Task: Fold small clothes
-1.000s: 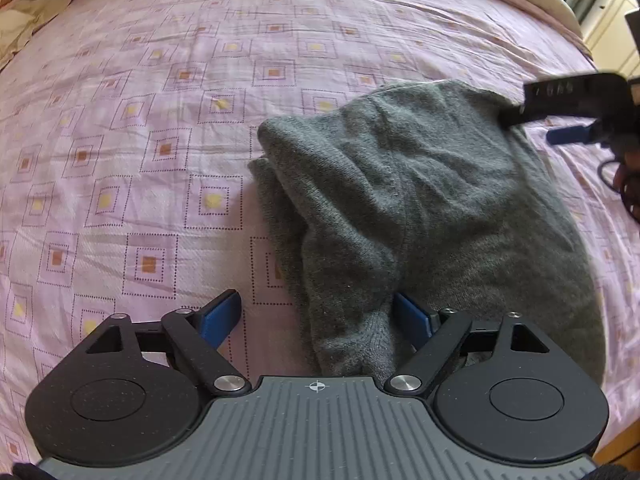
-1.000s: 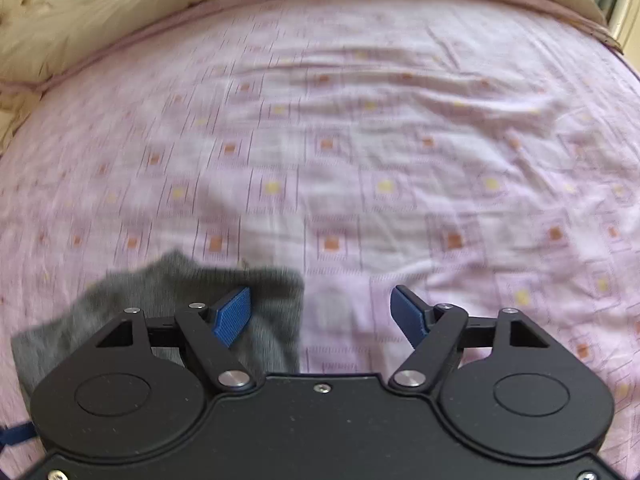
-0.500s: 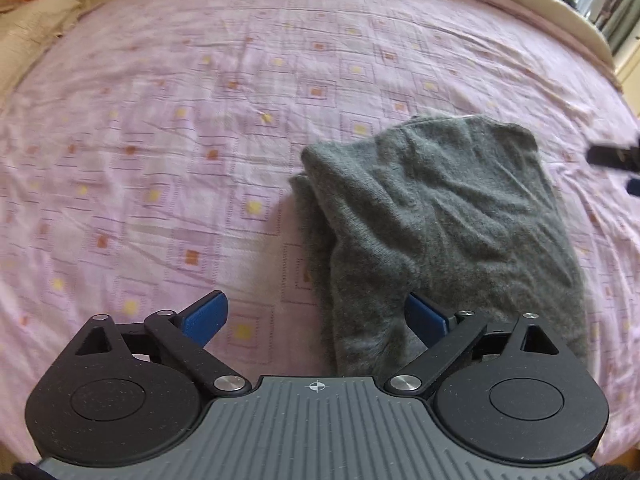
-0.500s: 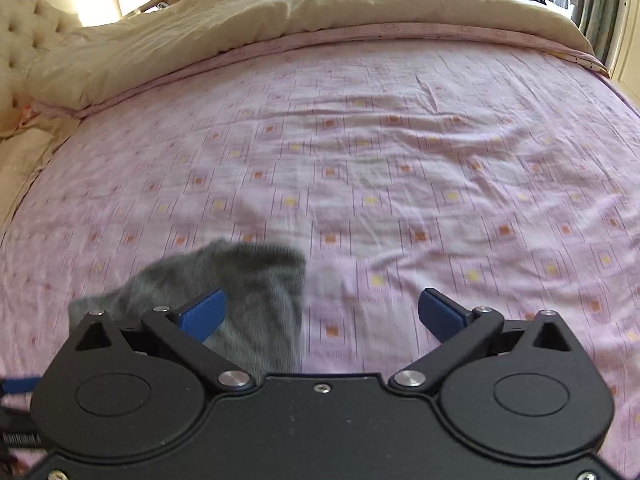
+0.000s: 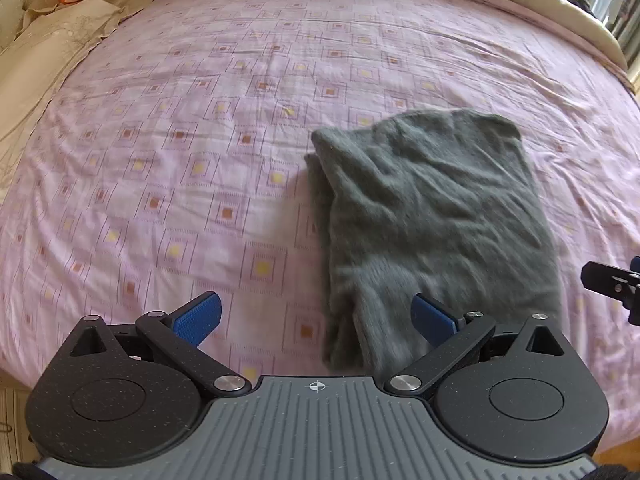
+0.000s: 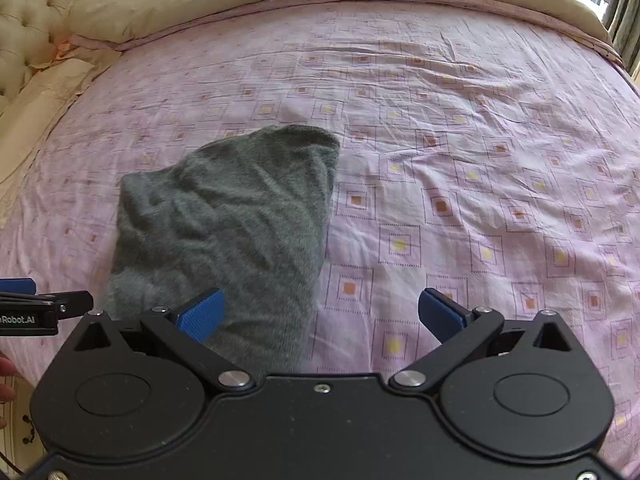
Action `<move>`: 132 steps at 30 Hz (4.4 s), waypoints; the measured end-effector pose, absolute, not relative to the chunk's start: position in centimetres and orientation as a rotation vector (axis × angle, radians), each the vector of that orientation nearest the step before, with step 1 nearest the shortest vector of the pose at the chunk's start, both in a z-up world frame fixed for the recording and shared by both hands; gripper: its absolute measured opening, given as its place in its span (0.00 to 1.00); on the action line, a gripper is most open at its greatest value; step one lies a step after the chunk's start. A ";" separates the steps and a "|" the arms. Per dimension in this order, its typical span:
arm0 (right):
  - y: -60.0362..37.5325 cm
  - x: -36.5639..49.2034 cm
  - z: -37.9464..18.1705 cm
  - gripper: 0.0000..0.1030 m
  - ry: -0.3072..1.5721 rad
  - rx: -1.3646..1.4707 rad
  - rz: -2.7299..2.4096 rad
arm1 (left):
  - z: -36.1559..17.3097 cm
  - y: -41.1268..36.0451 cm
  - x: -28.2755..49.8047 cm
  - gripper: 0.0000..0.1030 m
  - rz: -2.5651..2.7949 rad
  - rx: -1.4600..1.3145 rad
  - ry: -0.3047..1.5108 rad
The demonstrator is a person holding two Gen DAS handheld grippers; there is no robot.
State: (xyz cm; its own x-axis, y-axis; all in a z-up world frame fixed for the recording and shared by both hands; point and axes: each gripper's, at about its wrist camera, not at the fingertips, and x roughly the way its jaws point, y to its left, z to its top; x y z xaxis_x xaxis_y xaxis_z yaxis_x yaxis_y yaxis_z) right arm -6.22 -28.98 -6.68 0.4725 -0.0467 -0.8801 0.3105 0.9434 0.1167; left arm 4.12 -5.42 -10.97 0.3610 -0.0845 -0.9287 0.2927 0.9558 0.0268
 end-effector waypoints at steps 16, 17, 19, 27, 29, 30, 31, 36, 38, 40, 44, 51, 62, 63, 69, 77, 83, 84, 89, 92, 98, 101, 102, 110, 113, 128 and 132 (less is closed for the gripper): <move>-26.6 -10.4 -3.6 1.00 1.130 0.240 -0.252 | -6.7 -4.8 -1.1 0.99 -0.236 0.190 1.150; -26.4 -10.5 -3.5 1.00 1.138 0.232 -0.258 | -6.4 -4.8 -1.3 0.99 -0.233 0.191 1.145; -26.2 -10.8 -3.2 0.99 1.147 0.231 -0.264 | -5.9 -4.8 -1.6 0.99 -0.225 0.200 1.129; -24.9 -10.9 -1.8 0.99 1.164 0.179 -0.309 | -4.4 -4.5 -2.5 0.99 -0.223 0.188 1.079; -24.6 -10.9 -1.3 0.99 1.164 0.170 -0.327 | -4.1 -4.5 -2.7 0.99 -0.213 0.183 1.074; -24.6 -10.9 -1.0 0.99 1.157 0.170 -0.335 | -3.9 -4.4 -2.8 0.99 -0.210 0.181 1.070; -24.5 -10.9 -0.8 0.99 1.148 0.170 -0.341 | -3.7 -4.3 -2.9 0.99 -0.209 0.179 1.064; -23.8 -10.9 0.4 0.99 1.124 0.137 -0.375 | -3.0 -3.9 -3.1 0.99 -0.196 0.163 1.051; -23.6 -10.8 0.7 0.99 1.124 0.125 -0.380 | -2.9 -3.7 -3.1 0.99 -0.193 0.154 1.056; -23.4 -10.7 0.8 0.99 1.132 0.122 -0.388 | -2.8 -3.6 -3.1 0.99 -0.190 0.145 1.059; -23.1 -10.6 0.6 0.99 1.176 0.115 -0.394 | -2.7 -3.4 -3.2 0.99 -0.195 0.140 1.057; -23.5 -10.7 0.5 0.99 1.203 0.234 -0.351 | -2.6 -3.4 -3.2 0.99 -0.187 0.147 1.053; -23.8 -10.5 0.6 0.99 1.213 0.253 -0.354 | -3.3 -3.1 -2.9 0.99 -0.174 0.151 1.096; -23.8 -10.5 0.5 0.99 1.214 0.252 -0.355 | -3.3 -3.1 -2.9 0.99 -0.174 0.152 1.100; -23.7 -10.4 0.4 0.99 1.220 0.249 -0.353 | -3.6 -3.1 -2.8 0.98 -0.175 0.167 1.117; -23.9 -10.3 0.1 0.99 1.236 0.240 -0.339 | -4.1 -3.4 -3.1 0.98 -0.181 0.178 1.143; -24.1 -10.1 0.0 0.99 1.246 0.239 -0.332 | -4.4 -3.6 -3.0 0.98 -0.188 0.173 1.166; -24.1 -10.1 0.0 0.99 1.247 0.239 -0.332 | -4.4 -3.7 -3.0 0.98 -0.187 0.175 1.167; -24.2 -10.1 -0.2 0.99 1.251 0.244 -0.328 | -4.5 -3.7 -3.0 0.98 -0.186 0.184 1.175; -24.2 -10.1 -0.3 0.99 1.256 0.246 -0.329 | -4.7 -3.8 -2.9 0.98 -0.188 0.186 1.181; -24.3 -10.1 -0.4 0.99 1.258 0.251 -0.326 | -4.8 -3.8 -2.9 0.98 -0.192 0.194 1.187; -24.2 -10.1 -0.5 0.99 1.260 0.254 -0.327 | -4.9 -3.9 -2.9 0.98 -0.190 0.197 1.189; -24.2 -10.1 -0.6 0.99 1.261 0.255 -0.326 | -4.9 -3.9 -2.9 0.98 -0.190 0.197 1.190; -24.2 -10.0 -0.7 0.99 1.265 0.270 -0.323 | -5.0 -3.8 -2.9 0.98 -0.189 0.198 1.194; -24.1 -10.0 -0.7 0.99 1.266 0.274 -0.322 | -5.0 -3.7 -2.9 0.98 -0.189 0.198 1.193; -24.2 -9.9 -0.6 0.99 1.265 0.285 -0.316 | -4.9 -3.9 -2.8 0.98 -0.190 0.195 1.193; -24.2 -9.9 -0.7 0.99 1.266 0.286 -0.315 | -4.9 -4.0 -2.8 0.98 -0.188 0.192 1.193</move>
State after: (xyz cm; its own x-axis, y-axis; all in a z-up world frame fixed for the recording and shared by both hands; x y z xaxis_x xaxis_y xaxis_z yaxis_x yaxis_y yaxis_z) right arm -9.85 -24.18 -0.66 0.2683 -0.0743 -0.9605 0.3851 0.9222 0.0363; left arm -2.80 -3.95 -4.88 0.3571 -0.0431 -0.9331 0.2455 0.9682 0.0492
